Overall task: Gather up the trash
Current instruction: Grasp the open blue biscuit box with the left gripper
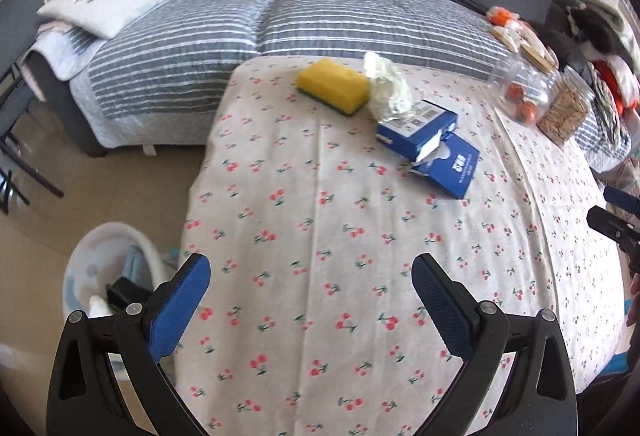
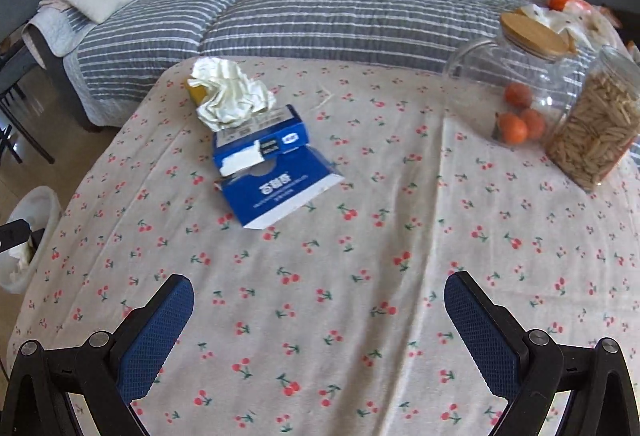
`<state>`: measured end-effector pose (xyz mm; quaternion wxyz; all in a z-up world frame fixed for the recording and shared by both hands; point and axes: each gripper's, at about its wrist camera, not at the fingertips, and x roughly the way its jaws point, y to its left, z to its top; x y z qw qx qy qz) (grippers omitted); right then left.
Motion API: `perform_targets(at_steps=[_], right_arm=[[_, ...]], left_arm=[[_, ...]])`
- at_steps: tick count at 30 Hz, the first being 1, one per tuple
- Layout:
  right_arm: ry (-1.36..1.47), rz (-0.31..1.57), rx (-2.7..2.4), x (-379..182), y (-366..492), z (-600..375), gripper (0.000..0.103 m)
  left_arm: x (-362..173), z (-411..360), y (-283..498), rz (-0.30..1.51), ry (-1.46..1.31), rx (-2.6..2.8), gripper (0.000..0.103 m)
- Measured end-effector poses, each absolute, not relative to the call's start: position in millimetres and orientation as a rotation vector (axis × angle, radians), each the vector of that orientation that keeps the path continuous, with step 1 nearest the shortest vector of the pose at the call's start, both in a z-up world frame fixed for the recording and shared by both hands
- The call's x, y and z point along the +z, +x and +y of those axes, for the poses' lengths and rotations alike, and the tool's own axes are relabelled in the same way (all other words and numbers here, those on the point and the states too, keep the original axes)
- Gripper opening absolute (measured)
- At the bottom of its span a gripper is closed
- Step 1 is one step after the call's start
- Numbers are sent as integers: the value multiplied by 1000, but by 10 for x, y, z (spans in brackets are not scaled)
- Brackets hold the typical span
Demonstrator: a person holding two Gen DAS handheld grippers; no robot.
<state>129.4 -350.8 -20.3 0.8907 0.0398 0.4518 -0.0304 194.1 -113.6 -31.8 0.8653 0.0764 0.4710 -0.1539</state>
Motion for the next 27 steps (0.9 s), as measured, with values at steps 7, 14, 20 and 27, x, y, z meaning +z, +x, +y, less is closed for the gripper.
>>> perform_targets(at_steps=[7,14,20,27], right_arm=[[140,966,-123,-216,1122,-4106,103],[200,993,-203,-313,913,-4677,103],[257,991,-243,-325,771,-4993,103],[316,991,-247,-330,738,-5157,103]], left_arm=[[-415,-1867,1992,945,241,-452,101],[-745,-2541,2308,982,329,-546,72],[-913,-2965,2539,982,449,-568,61],[-1099,-2993,2756,1055,427,-561,57]])
